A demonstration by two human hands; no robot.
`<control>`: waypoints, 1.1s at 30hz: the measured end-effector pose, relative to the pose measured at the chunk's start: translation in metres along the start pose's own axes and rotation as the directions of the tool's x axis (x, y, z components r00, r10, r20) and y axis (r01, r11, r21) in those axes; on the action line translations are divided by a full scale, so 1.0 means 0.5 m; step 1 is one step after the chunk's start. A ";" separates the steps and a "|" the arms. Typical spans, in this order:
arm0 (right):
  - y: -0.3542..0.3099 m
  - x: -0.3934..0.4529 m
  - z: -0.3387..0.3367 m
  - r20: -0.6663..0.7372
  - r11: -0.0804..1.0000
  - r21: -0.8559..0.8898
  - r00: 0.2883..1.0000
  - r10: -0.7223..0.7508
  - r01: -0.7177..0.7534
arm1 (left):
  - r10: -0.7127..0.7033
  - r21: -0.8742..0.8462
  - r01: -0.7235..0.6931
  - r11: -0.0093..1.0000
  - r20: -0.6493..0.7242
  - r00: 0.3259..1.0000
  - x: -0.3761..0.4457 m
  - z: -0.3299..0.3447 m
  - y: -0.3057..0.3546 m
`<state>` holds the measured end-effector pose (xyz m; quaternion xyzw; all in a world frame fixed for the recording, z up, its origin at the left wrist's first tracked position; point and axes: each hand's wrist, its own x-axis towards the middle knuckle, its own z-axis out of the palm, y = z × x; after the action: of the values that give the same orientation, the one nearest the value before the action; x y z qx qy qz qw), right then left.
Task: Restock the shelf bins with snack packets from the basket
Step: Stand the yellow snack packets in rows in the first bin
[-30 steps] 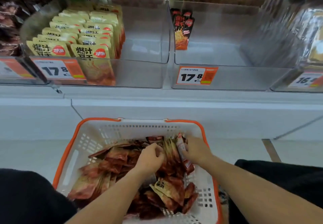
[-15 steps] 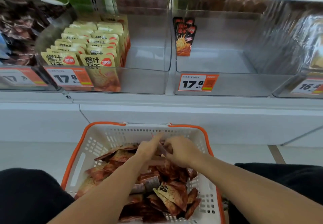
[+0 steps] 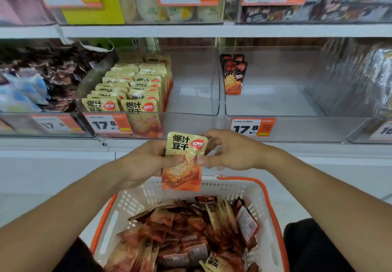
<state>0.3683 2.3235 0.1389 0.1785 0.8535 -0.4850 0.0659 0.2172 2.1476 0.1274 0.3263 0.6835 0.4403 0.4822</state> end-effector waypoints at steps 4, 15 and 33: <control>-0.021 0.005 0.009 -0.048 0.989 0.081 0.991 -0.121 0.125 | 0.155 0.115 -0.152 0.982 -0.025 0.988 -0.029 -0.005 0.006; -0.130 0.068 0.027 -0.568 0.847 -0.117 0.664 -0.486 0.519 | 0.471 0.250 -0.405 0.879 -0.332 0.817 -0.045 -0.093 0.053; -0.153 0.266 0.066 -0.505 0.828 -0.459 0.672 -0.541 0.321 | 0.603 0.805 0.071 0.588 -0.496 0.625 0.012 -0.216 -0.012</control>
<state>0.2146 2.2918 0.1450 0.1029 0.9132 -0.2496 -0.3053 0.1130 2.1196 0.1357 0.4016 0.8684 0.2732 -0.1000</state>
